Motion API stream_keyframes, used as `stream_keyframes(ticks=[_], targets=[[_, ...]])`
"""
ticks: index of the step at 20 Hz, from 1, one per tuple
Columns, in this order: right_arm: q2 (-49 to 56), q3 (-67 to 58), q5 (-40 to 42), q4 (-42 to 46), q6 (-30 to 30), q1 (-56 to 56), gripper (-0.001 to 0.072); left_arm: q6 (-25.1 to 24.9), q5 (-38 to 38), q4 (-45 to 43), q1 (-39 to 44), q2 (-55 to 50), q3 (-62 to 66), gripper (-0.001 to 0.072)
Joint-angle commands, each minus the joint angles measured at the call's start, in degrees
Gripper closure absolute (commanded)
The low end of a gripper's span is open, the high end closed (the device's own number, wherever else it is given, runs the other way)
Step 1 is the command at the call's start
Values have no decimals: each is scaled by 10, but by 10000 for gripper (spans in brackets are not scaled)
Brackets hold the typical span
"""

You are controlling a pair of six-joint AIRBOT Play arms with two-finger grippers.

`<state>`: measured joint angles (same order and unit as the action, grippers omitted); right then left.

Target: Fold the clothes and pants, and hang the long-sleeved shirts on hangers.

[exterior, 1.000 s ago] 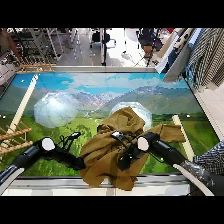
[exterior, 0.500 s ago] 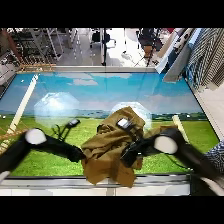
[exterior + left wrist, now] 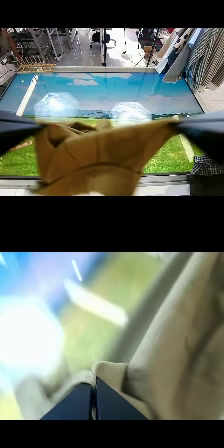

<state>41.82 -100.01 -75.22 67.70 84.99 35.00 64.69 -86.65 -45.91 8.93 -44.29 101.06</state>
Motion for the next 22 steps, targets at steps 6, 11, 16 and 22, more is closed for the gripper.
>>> stream_keyframes(ticks=[6,11,16,22], targets=[[280,-80,50,204,-22,-143,683,46,100,-166,-37,-305,64,692],[582,-78,234,6,-37,-200,345,44,136,-24,-134,-581,50,234],[606,-86,136,16,-37,-234,147,54,25,50,-170,-648,50,168],[543,45,-106,-54,-19,-314,192,156,-10,-157,-41,-642,27,189]])
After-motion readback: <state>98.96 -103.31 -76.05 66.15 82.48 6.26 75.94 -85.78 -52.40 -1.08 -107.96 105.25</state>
